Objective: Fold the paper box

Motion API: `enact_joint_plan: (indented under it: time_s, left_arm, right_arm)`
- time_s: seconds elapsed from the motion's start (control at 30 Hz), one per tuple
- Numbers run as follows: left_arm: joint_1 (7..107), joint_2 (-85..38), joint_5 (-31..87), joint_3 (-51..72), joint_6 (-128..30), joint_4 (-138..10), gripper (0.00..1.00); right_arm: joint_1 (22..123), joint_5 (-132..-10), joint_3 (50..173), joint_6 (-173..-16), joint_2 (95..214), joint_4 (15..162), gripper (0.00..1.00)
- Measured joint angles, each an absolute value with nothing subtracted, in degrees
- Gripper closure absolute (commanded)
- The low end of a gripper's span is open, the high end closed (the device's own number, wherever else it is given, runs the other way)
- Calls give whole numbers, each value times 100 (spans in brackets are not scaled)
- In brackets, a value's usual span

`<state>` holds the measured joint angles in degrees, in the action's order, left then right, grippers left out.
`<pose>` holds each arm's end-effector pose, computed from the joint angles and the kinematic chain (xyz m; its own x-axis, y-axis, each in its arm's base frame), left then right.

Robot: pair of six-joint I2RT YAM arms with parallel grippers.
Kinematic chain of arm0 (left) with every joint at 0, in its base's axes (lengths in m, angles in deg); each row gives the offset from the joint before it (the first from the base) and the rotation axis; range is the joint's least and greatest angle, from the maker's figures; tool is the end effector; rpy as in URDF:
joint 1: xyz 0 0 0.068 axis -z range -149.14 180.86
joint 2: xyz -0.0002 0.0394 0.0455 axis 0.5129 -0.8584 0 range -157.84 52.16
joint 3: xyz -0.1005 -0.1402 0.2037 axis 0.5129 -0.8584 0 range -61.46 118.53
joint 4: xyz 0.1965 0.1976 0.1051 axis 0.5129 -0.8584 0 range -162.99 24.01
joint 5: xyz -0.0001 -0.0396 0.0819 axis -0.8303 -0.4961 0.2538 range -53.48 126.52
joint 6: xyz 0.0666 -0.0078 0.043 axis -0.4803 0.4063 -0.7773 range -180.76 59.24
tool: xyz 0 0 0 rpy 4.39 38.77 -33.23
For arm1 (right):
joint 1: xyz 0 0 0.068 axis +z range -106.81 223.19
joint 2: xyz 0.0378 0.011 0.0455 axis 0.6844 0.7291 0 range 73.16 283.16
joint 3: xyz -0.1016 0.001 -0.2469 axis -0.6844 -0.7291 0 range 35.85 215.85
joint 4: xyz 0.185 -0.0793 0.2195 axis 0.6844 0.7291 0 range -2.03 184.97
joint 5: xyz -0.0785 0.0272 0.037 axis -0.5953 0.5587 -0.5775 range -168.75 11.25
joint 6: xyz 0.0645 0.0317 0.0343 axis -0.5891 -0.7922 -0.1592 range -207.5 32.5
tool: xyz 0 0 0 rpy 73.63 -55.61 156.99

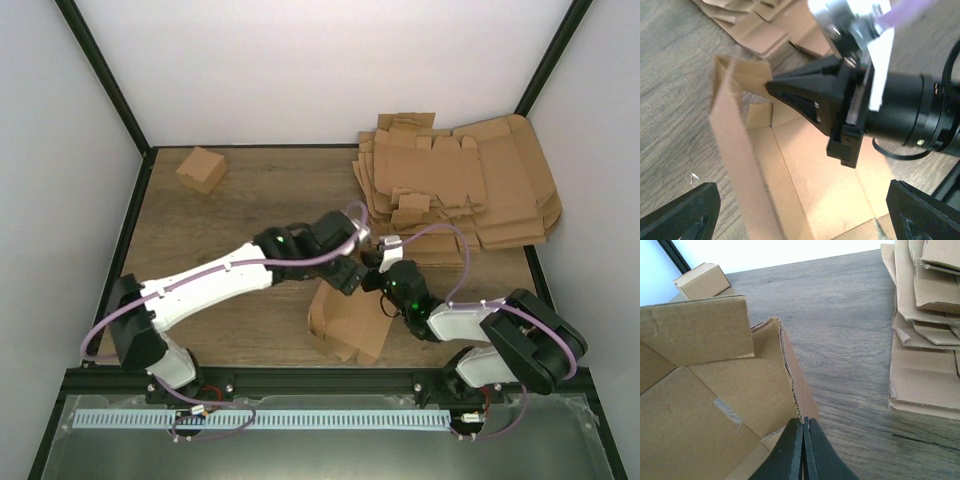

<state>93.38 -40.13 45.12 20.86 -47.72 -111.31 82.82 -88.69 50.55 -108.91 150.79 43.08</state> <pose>0.1940 -0.3508 0.2647 -0.5585 0.5904 -0.5827 0.7307 0.6826 -0.0087 0.2246 0.1706 0.0965 -0.4054 0.1313 -0.9047 -0.3801 0.8758 0.2975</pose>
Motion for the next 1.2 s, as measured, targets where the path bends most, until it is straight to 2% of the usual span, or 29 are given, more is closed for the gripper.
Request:
enact_joint_plan:
  time_s: [0.3,0.6,0.93,1.2]
  left_arm:
    - [7860,-3209,2851,1826,-4512,-10622,8]
    - [6569,-2693,1703,128,-3944,-9802,11]
    - [6542,-2870,499,-519,-3736,-8961,15]
    - [6617,-3283,169,-592,-3734,-8696,18]
  right_arm:
    - [8282,-8932,5053,-10816,15079,4247,99]
    - [8282,-8947,5053,-10786,15079,4249,99]
    - [8282,-8947,5053,-10783,15081,4251,99]
    - [8282,-8947,5053,-10783,15081,4258,99]
